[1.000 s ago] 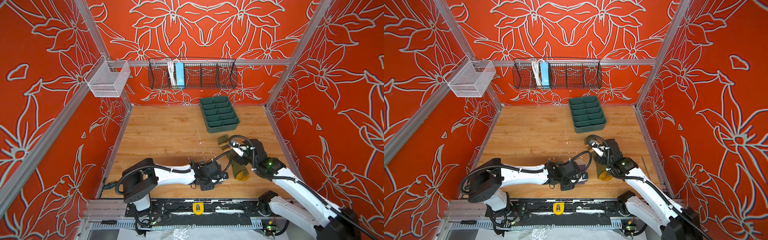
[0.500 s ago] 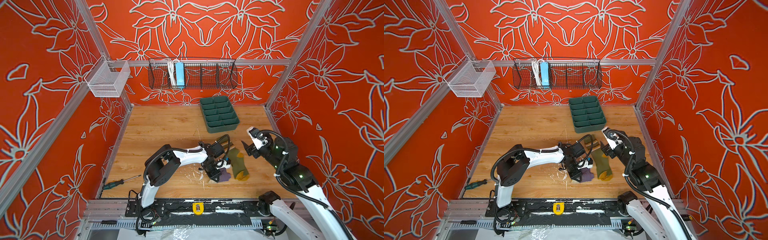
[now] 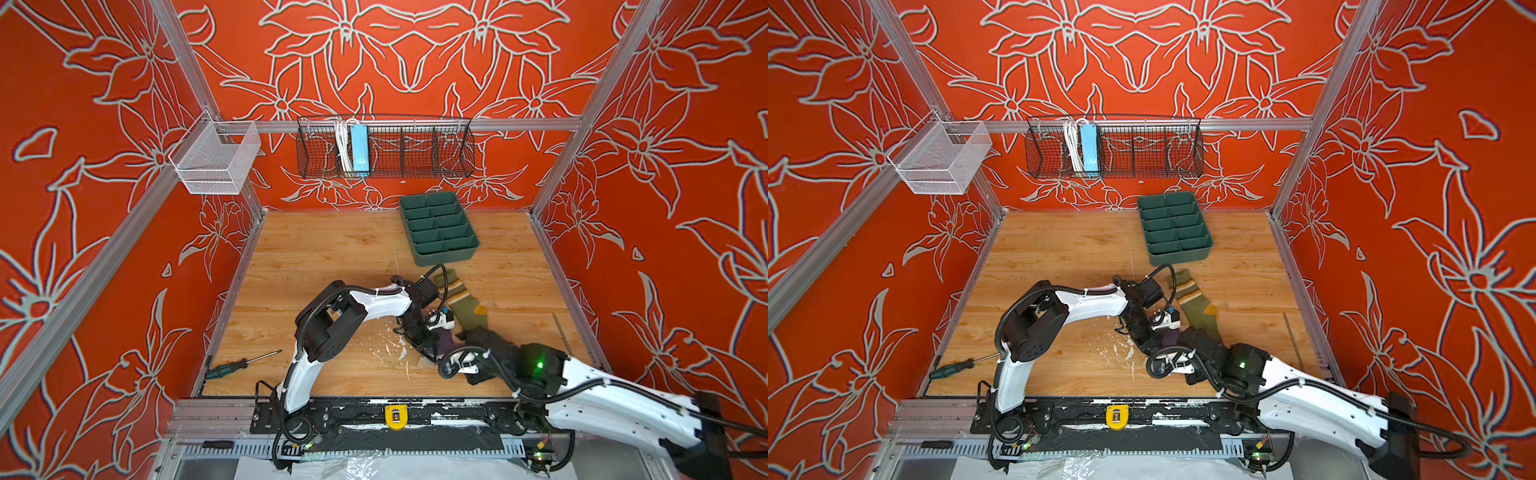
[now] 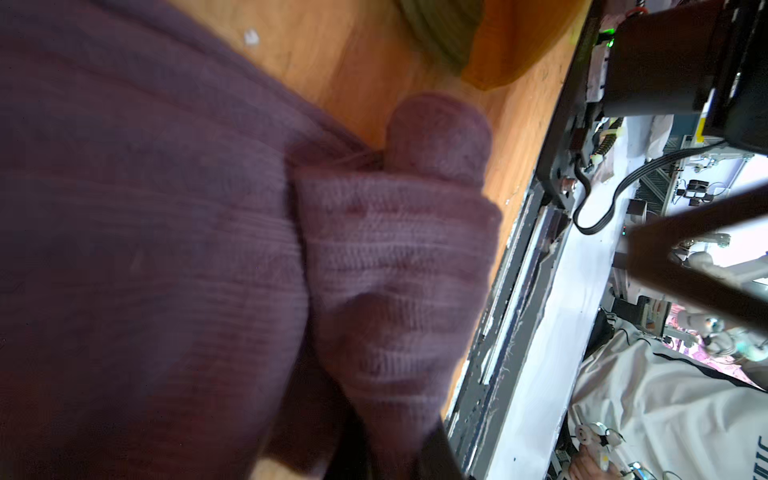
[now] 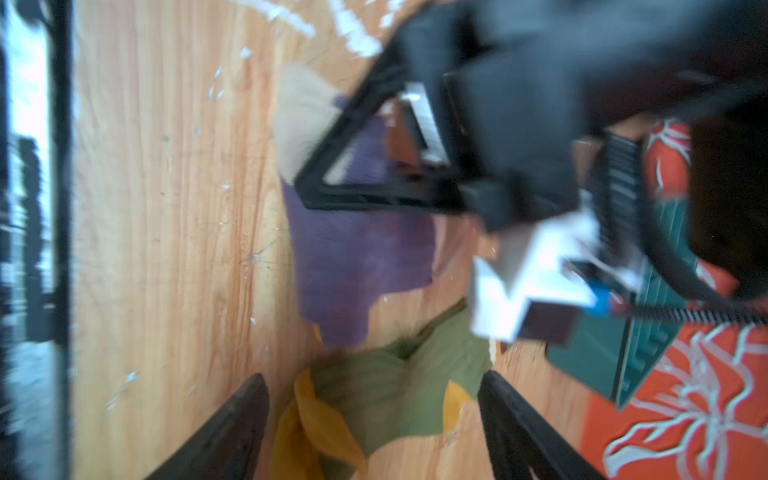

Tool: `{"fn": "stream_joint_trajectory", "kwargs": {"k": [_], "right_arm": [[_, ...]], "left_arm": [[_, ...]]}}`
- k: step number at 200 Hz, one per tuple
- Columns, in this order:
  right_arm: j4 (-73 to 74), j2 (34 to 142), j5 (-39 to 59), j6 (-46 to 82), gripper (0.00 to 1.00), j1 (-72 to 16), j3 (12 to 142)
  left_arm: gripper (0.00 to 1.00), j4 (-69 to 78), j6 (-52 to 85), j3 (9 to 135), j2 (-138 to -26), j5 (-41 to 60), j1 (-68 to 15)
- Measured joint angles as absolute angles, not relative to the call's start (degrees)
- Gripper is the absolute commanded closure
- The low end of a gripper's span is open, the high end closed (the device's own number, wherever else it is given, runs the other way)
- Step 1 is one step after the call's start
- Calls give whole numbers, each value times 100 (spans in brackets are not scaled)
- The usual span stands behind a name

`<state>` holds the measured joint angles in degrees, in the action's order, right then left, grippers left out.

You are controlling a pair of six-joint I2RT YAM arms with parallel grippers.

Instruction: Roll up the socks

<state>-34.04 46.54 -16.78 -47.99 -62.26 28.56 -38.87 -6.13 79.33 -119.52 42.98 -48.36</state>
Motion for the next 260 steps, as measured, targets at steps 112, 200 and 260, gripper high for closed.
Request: {"fn": "stream_joint_trajectory", "kwargs": {"k": [112, 200, 260], "right_arm": [[-1509, 6713, -2056, -4831, 79, -6462, 2488], [-1372, 7249, -1804, -4670, 100, -6486, 2928], [-1391, 7491, -1087, -4187, 100, -6458, 3299]], "left_arm": [[78, -3479, -587, 7585, -11756, 4333, -4801], [9, -2471, -357, 5747, -9297, 2532, -4637], [0, -1852, -834, 4681, -5201, 250, -4392]]}}
